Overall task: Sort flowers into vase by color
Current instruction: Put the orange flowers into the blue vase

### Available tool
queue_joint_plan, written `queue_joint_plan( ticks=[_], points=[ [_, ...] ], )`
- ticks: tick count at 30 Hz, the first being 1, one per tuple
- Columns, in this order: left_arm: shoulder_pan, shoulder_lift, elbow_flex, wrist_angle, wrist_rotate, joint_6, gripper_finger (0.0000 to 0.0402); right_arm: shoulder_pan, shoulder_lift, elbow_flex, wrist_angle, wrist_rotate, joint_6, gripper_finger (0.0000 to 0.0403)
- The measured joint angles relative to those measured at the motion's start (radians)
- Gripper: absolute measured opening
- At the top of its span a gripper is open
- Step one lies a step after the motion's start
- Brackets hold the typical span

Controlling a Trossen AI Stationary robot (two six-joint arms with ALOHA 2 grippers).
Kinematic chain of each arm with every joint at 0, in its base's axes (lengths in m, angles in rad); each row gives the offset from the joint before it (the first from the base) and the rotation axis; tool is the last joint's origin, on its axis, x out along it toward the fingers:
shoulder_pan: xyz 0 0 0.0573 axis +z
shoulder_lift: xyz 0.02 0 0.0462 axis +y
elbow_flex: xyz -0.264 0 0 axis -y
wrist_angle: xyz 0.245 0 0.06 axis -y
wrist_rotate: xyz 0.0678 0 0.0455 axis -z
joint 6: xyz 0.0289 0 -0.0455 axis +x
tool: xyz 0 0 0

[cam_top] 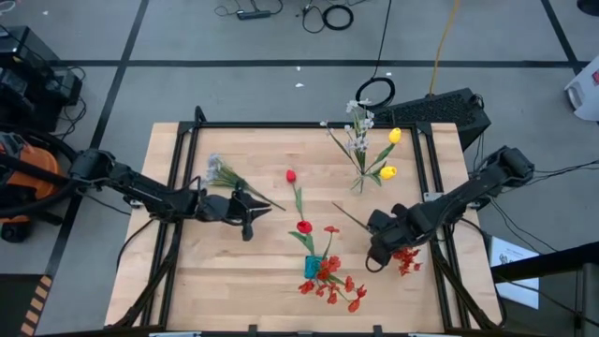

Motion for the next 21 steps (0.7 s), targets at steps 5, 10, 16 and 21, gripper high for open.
queue_joint_plan(
  ticks=[5, 10, 16, 21],
  points=[
    [0.000, 0.000, 0.044, -0.004, -0.001, 0.111, 0.0056, 0.001, -0.068, 0.004, 0.002, 0.027, 0.000, 0.0005],
    [0.002, 0.000, 0.100, 0.001, -0.003, 0.241, 0.0056, 0.001, -0.105, 0.106, -0.039, 0.141, -0.022, 0.0003],
    [0.003, 0.000, 0.125, 0.001, -0.005, 0.286, 0.0056, -0.008, -0.089, 0.272, -0.096, 0.284, -0.153, 0.0003],
    [0.003, 0.000, 0.125, 0.015, -0.033, 0.286, 0.0056, -0.059, -0.082, 0.354, -0.099, 0.399, -0.280, 0.0002]
  ],
)
